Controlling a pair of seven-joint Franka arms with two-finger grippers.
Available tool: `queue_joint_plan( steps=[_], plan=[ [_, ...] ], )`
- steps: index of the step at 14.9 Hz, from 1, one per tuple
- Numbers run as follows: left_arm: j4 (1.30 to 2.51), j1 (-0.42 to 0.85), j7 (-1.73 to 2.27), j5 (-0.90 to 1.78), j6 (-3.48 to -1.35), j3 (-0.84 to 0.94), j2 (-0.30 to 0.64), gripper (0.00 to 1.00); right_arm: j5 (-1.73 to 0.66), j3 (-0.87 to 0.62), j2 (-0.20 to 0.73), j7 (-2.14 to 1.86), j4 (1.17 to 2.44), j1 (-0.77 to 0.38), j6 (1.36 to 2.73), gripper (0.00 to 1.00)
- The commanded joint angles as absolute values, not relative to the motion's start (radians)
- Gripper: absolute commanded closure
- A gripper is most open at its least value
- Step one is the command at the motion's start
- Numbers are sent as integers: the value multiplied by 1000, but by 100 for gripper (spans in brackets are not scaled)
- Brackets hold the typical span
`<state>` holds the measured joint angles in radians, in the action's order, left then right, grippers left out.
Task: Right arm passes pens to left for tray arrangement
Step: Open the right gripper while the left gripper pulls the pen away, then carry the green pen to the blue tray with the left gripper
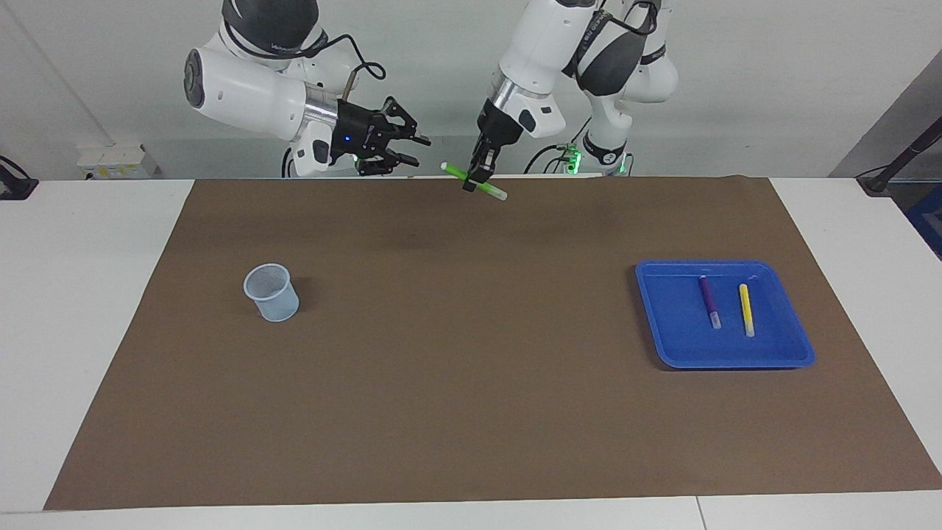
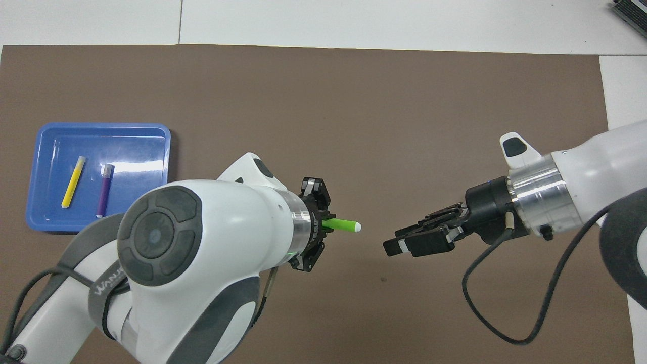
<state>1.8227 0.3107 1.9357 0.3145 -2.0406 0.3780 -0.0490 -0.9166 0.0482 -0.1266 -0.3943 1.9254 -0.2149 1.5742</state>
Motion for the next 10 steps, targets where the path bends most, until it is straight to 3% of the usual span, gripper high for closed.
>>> queue_joint_plan(
  steps=[1, 10],
  plan=[
    [1839, 287, 1892, 299, -2016, 382, -61, 100, -911, 44, -133, -382, 1917, -206, 1559, 0],
    [1911, -20, 1309, 299, -1818, 382, -110, 100, -900, 46, -133, -388, 1914, -198, 1557, 0]
  ],
)
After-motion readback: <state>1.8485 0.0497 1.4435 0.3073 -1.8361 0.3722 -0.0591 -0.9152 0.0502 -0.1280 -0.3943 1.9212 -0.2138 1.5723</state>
